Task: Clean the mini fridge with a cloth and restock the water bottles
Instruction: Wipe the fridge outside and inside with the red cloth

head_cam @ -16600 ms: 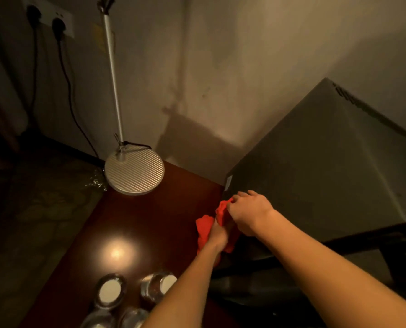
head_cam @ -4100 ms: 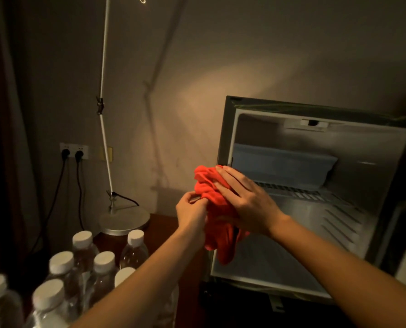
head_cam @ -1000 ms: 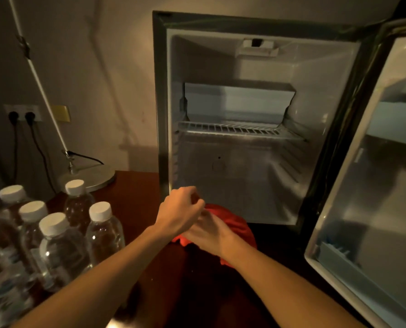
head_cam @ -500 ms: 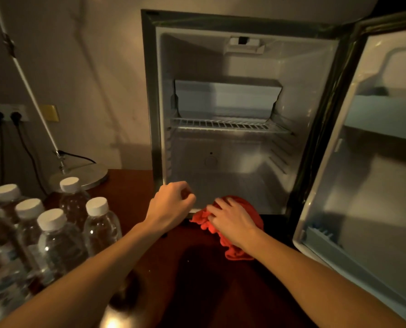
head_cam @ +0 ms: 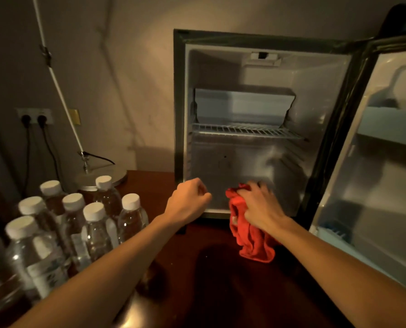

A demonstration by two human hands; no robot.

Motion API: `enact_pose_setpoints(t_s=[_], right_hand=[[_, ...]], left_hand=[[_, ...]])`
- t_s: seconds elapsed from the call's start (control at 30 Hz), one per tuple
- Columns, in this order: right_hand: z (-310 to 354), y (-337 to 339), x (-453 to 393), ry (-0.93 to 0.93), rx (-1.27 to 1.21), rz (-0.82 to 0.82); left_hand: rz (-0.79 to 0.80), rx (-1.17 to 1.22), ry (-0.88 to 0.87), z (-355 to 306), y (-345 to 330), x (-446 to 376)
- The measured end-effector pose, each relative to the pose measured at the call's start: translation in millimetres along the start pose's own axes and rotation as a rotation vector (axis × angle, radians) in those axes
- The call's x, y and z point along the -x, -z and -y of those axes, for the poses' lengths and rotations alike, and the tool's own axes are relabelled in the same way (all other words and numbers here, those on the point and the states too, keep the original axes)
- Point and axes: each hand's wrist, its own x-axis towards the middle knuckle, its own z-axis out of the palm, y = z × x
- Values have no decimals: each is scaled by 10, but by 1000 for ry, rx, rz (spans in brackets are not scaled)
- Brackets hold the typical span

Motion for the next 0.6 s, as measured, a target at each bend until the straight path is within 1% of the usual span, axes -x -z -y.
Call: enact_pose_setpoints(t_s=[0.13, 0.2, 0.23, 0.3, 0.4, 0.53, 0.6], right_hand=[[377, -180, -76, 260, 41, -73], [515, -321, -100, 343, 40, -52], [554, -405, -102, 365, 51, -11], [569, -552, -75, 339, 65, 81], [410, -610, -33, 250, 16, 125], [75, -533, -53, 192, -43, 276], [-44, -440, -27, 157, -28, 303]], left_hand=[[-64, -53, 23, 16, 38, 19], [-75, -74, 37, 61, 31, 13], [-77, -84, 45, 87, 16, 9], [-67, -98, 46, 125, -10, -2], [-34, -98, 21, 105, -41, -23], [7, -89, -8, 36, -19, -20], [23, -81, -24, -7, -11, -2]])
